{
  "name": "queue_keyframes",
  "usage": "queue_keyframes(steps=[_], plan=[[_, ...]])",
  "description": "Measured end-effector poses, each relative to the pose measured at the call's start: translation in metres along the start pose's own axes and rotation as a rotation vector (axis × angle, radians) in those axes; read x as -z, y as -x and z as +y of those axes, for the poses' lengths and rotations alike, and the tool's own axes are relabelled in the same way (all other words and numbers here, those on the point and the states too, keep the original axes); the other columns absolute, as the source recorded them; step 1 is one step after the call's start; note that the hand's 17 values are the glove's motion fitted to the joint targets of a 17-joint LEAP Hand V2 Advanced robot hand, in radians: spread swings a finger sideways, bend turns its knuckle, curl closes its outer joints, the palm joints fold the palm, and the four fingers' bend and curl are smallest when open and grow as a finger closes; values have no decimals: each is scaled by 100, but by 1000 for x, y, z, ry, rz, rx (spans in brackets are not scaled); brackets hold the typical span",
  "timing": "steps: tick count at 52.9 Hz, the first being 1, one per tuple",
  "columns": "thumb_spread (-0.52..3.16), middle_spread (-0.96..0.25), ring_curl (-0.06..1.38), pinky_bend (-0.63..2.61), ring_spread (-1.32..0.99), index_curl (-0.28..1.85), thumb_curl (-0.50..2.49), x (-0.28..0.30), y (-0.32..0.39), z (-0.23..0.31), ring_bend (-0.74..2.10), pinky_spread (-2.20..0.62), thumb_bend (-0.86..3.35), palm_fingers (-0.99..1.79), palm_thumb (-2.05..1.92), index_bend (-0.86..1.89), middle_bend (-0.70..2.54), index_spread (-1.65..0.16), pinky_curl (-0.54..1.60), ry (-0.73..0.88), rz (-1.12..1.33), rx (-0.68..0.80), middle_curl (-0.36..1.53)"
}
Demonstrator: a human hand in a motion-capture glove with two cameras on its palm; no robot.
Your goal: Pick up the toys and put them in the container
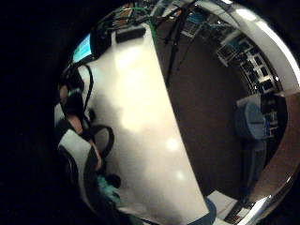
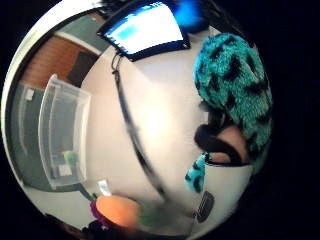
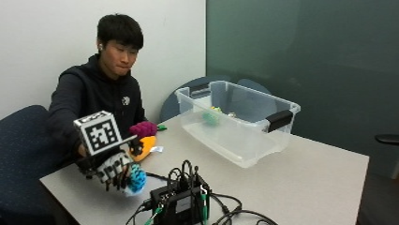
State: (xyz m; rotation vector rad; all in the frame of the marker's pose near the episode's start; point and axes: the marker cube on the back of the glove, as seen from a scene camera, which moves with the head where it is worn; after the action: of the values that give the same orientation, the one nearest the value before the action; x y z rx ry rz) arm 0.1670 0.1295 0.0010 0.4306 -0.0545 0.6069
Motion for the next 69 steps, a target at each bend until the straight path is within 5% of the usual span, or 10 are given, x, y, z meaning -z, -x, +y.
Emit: queue_keyframes(steps=[10,19,28,32,34,36,44,52,55,69], plan=[[133,-19,57,126,-28,-1,53,138,127,13,162,-37,23,107,60,15,120,-9,50,-128,-125,169,72],[121,-21,57,125,-29,-1,60,227,280,9,160,-38,19,108,60,19,121,-9,52,-186,-304,482,76],[118,-22,57,125,-28,0,64,217,404,7,161,-38,15,96,58,13,112,-11,53,-110,-135,842,77],[129,-23,56,124,-28,0,58,190,435,19,153,-38,12,80,51,11,106,-14,52,-49,66,925,76],[133,-23,54,124,-29,1,54,182,442,22,145,-37,7,51,43,10,95,-16,52,5,87,931,74],[131,-21,52,117,-28,10,49,178,447,26,122,-28,-1,-10,29,23,76,-18,55,64,53,876,69],[127,-14,32,105,-22,14,41,182,425,24,85,-12,-5,-17,10,20,49,-20,40,114,-17,816,55],[126,-11,27,98,-19,18,37,203,349,5,77,-5,-2,-9,5,16,40,-22,36,195,-139,711,51],[126,-11,27,95,-19,19,36,202,322,29,76,-4,-2,-7,4,16,39,-22,35,211,-127,798,50],[125,-8,26,89,-17,24,34,110,149,69,72,-1,-2,-3,2,16,37,-24,33,329,72,726,48]])
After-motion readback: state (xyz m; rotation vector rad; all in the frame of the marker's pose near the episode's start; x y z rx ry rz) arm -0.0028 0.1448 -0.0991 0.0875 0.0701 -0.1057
